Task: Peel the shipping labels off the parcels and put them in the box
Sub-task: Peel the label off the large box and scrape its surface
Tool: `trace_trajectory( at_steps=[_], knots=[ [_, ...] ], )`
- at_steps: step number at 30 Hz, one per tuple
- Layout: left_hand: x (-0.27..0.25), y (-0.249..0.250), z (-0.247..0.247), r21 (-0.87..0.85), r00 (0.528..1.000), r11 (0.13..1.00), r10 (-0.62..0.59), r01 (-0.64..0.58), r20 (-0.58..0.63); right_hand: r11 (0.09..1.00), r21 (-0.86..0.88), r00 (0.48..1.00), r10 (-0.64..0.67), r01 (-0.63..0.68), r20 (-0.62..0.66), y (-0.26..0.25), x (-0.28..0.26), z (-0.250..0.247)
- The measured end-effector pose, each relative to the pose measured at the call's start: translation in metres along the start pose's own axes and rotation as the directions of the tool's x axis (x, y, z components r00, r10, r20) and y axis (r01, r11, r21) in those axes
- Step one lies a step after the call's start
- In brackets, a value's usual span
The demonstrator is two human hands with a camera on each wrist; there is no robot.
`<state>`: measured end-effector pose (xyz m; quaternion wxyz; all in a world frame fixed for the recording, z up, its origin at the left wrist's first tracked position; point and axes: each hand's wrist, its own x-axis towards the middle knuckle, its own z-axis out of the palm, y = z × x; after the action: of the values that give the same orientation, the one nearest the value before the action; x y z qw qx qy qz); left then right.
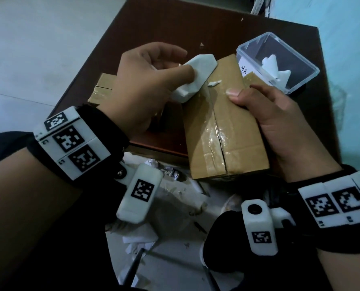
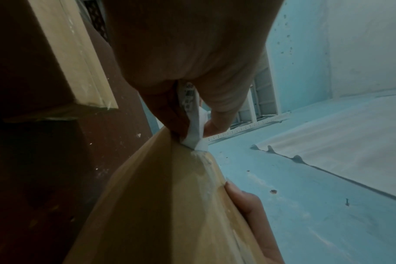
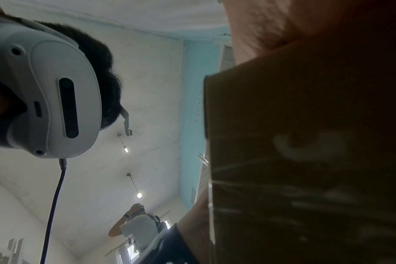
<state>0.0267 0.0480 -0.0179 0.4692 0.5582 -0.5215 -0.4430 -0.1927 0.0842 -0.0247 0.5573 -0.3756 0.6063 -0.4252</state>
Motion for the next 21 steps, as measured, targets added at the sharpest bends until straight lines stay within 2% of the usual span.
trace_trajectory(
  at_steps=[5,12,18,21],
  knots=[
    [0.002,0.002,0.004,-0.167,0.993,0.979,-0.116,0.114,-0.005,0.999,-0.044,1.0,0.012,-0.011,0.023,-0.005,-0.005,-0.002],
    [0.002,0.009,0.007,-0.323,0.958,0.904,-0.286,0.28,0.032,0.998,-0.057,0.998,0.032,-0.029,0.057,-0.013,-0.012,-0.001],
    [0.003,0.01,0.008,-0.437,0.933,0.832,-0.357,0.341,0.048,0.998,-0.068,0.999,0.019,-0.015,0.046,-0.016,-0.014,0.001],
    [0.004,0.011,0.009,-0.477,0.909,0.783,-0.407,0.399,0.093,0.998,-0.062,0.999,0.02,-0.017,0.043,-0.016,-0.015,0.002]
  ],
)
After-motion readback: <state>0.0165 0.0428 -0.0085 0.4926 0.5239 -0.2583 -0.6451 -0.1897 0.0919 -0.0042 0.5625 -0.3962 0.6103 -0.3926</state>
